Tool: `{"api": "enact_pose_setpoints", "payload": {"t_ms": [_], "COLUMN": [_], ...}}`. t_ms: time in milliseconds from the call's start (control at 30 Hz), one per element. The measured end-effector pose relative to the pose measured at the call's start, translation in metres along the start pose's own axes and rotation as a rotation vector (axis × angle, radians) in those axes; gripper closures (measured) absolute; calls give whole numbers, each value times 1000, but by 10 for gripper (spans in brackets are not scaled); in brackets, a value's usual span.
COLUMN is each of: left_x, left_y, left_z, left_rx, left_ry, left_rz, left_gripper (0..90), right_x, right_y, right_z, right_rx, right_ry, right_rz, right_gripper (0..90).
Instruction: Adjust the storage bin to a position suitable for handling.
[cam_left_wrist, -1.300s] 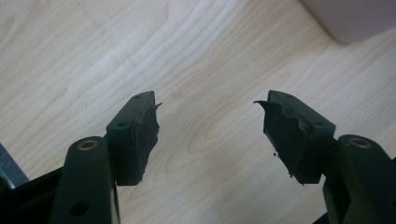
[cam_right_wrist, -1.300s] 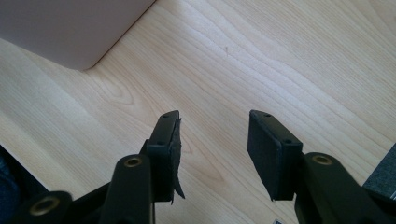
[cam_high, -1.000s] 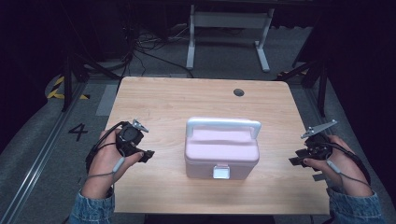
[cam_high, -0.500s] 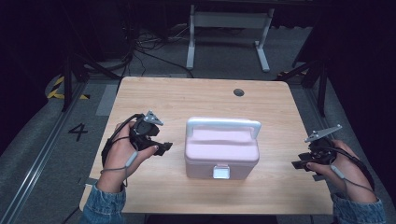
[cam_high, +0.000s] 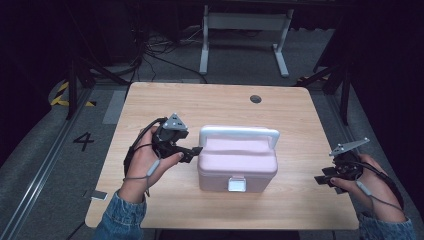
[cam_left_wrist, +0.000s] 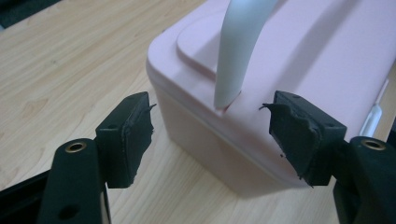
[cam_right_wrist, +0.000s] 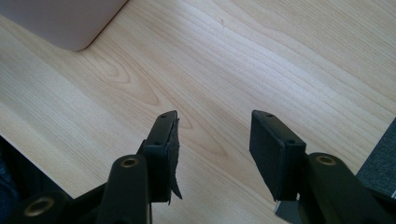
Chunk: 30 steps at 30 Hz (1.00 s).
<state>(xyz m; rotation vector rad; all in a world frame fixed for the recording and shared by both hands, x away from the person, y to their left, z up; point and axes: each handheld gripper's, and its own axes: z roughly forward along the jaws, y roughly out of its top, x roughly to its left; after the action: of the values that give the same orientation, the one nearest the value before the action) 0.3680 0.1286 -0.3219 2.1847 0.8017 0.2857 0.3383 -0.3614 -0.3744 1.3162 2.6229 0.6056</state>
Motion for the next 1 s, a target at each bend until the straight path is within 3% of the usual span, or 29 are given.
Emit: {"api": "enact_pose_setpoints", "payload": {"t_ms": [67,233,433,500,533,600,867,1000], "left_x": [-1,-4,-5,-4,-5,-5,-5,-7], "left_y": [2,6,8,8,8,8,11,12], "left_z": [3,11,22,27,30,33,33,30], "left_rx": [-28,-95,-115,-141,-152,-167,-217,-212], "left_ry": [1,-21,39,18,-23,-35,-47,-47], "left_rz": [-17,-6,19,22,8,8,12,17], "left_gripper": [310,323,446,477,509,516,661,689], "right_x": [1,1,2,2,1,1,2,2], "right_y": [-1,-3,-7,-9,-11,-11,-12,-13], "right_z": [0,1,1,1,0,0,2,2], "right_rx": [-1,1,0,-1,-1,-2,2,5], "right_ry": [-3,-1,0,0,-4,-3,-2,-2], "right_rz": [5,9,15,19,21,27,22,28], "right_gripper": [531,531,531,531,531,531,531,531]}}
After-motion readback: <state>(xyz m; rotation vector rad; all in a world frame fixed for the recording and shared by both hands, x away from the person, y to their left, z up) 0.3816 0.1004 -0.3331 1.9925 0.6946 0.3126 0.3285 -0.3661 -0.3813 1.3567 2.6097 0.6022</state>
